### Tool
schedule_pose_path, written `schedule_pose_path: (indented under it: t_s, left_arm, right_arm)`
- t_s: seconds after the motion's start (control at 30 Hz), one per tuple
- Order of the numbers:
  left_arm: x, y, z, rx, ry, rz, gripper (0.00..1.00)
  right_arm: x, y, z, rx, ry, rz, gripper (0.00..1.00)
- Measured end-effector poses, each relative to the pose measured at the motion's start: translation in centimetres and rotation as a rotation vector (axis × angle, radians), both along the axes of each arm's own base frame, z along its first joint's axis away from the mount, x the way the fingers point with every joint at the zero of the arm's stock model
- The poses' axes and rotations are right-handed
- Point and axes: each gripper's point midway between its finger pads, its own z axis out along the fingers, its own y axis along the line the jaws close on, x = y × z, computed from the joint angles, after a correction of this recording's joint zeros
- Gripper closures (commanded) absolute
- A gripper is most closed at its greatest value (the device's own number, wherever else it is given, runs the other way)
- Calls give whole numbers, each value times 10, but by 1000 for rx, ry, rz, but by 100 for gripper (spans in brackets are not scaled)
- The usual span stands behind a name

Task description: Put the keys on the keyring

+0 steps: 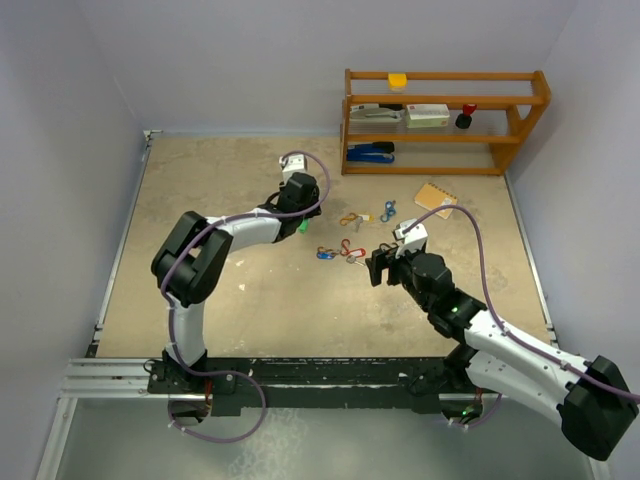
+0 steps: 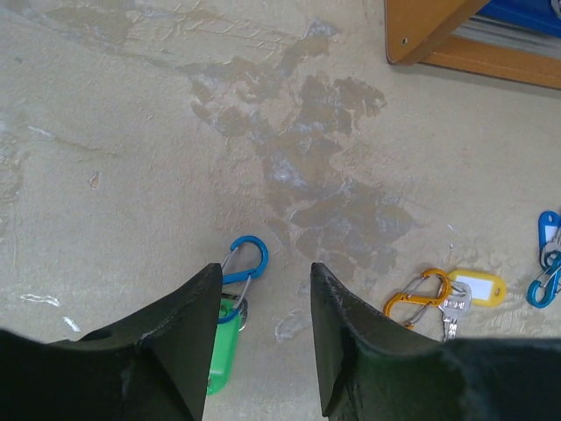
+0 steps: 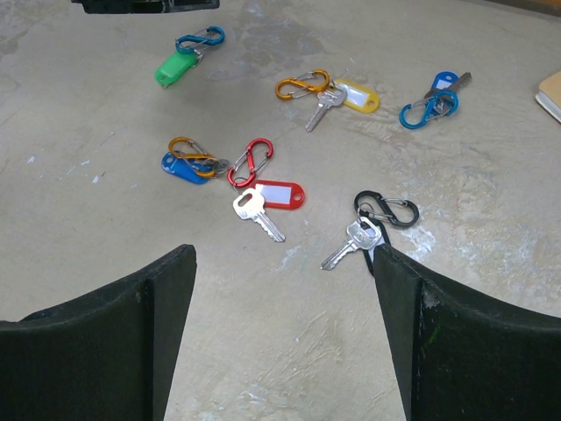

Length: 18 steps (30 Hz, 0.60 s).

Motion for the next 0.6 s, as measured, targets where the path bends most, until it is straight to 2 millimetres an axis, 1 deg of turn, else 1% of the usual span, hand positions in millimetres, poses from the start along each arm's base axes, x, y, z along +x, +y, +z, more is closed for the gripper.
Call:
schedule_pose_path:
  t_s: [0.17,0.3,0.43,0.5,0.53,0.6]
  left_arm:
    - [2,2,1,-4,-2,4,55]
    - [4,4,1,-5,-4,9,44]
    - [2,9,4,-4,-9,20,35]
    - [-4,14,10,-4,-15,29,33]
    - [-7,17,16,-6,-24,35,33]
    - [-11,23,31,-14,-49,48,32]
  right_arm:
    - [0,0,-1,-3,4,0,16]
    - [0,0,-2,-5,6,1,15]
    - [0,1,-4,-8,11,3,15]
    - [0,1,-5,-11,14,3,14]
    - [0,1,-6,-12,15,3,13]
    - [0,1,-6,-12,16,3,8]
